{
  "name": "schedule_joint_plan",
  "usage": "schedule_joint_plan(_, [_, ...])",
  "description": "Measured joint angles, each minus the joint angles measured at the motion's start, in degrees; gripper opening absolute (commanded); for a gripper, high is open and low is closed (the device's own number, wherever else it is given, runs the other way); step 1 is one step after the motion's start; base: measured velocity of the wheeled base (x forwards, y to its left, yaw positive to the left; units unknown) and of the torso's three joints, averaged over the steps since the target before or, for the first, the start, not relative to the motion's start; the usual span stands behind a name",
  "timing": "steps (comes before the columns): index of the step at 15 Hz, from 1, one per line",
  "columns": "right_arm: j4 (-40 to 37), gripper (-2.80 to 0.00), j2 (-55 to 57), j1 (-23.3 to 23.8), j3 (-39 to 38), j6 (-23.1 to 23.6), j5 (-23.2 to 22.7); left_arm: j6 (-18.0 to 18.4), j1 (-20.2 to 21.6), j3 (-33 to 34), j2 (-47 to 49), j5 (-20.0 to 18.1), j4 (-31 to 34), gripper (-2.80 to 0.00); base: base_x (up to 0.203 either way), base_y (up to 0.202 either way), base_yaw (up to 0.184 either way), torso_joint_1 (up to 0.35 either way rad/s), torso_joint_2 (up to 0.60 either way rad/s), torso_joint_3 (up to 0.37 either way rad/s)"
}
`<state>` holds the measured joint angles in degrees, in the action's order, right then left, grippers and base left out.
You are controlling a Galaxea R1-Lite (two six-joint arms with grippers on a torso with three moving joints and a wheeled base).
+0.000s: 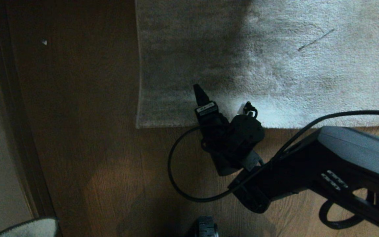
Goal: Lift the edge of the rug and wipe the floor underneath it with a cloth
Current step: Lift up the carpet
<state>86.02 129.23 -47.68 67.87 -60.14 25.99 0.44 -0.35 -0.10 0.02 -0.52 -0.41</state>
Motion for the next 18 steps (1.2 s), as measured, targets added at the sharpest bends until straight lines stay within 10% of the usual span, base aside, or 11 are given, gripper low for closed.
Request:
schedule_joint_plan(1, [-0.16,-2.8,0.23,-0.04,0.05,-0.05,0.02,0.0,0.0,0.0,0.0,0.0,0.0,-2.8,0.0,0.0,0.0,0.0,0.0,0.0])
schedule_joint_plan(18, [-1.05,-2.8,-1.65,-0.4,-2.82,-1.93,0.46,0.0,0.0,0.0,0.0,0.0,0.0,-2.8,0.0,0.0,0.0,0.0,0.0,0.0])
